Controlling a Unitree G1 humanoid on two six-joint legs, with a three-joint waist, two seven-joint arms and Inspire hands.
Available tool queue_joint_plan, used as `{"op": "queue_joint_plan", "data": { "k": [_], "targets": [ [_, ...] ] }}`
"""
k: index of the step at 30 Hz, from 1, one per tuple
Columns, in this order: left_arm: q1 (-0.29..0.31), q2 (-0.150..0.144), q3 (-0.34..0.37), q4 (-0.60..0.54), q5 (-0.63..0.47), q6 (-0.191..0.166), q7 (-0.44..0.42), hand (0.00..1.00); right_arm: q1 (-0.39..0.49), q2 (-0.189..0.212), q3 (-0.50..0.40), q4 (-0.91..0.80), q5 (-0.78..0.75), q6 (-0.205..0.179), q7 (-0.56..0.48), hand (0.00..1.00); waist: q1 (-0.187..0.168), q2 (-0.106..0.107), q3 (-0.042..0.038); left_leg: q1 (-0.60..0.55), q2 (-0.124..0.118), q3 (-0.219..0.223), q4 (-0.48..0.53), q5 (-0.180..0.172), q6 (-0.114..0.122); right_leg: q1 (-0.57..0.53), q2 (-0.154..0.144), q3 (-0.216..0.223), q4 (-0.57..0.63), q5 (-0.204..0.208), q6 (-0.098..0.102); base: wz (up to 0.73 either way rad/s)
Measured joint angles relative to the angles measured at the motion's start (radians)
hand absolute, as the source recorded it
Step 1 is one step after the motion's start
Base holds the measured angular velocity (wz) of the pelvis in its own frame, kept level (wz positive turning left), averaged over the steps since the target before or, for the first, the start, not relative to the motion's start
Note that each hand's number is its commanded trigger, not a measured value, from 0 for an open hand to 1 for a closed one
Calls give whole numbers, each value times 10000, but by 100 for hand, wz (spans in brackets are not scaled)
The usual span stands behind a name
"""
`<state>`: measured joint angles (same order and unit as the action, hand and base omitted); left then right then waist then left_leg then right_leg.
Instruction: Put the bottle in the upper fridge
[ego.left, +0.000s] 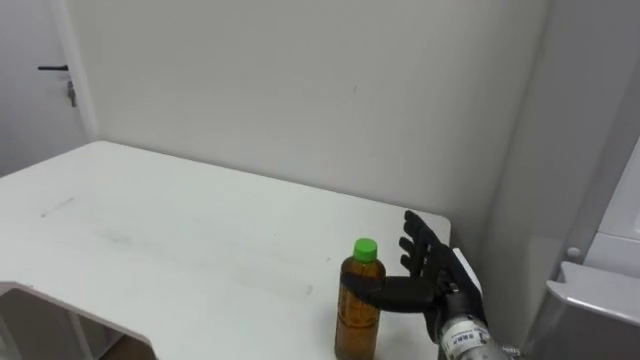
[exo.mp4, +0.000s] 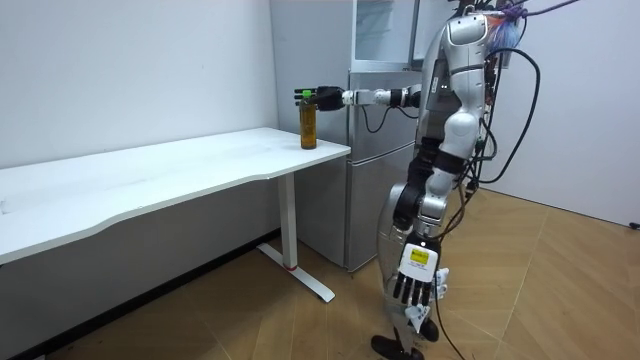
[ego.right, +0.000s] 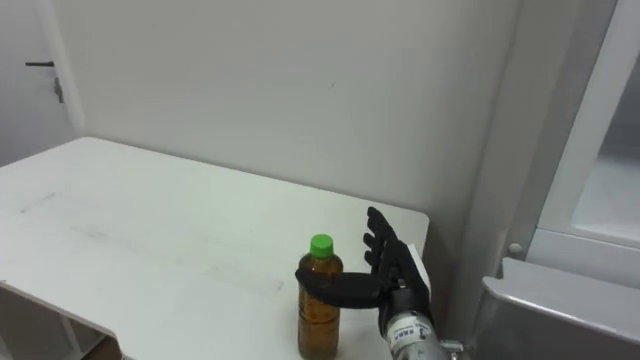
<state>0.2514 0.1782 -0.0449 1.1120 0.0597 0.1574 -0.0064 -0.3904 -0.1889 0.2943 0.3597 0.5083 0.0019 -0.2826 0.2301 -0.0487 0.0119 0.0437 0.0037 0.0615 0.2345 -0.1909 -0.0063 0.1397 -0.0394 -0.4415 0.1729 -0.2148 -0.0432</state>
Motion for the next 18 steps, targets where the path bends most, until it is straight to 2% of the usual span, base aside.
{"op": "queue_joint_plan", "data": {
  "k": [6, 11, 18],
  "targets": [
    [139, -4, 38, -537, 32, 25, -33, 0, -101, -26, 4, 604, -136, -8, -246, 0, 217, -56, -1, -5, -7, -100, 2, 0, 0, -15, -24, -30, -31, -27, 35, 2],
    [375, -9, 124, -750, 3, 59, -22, 0, -99, -19, -5, 1302, -233, 3, -237, 0, 223, -101, -23, -86, -14, -101, 28, 0, 2, 32, -63, -293, -11, -32, 46, 10],
    [592, -24, 258, -724, -31, 92, -47, 0, -100, -29, -17, 1671, -429, 4, -79, 0, 269, -66, 0, -177, -11, -112, 81, 6, 13, 36, -65, -417, -25, -42, 56, 6]
  ]
}}
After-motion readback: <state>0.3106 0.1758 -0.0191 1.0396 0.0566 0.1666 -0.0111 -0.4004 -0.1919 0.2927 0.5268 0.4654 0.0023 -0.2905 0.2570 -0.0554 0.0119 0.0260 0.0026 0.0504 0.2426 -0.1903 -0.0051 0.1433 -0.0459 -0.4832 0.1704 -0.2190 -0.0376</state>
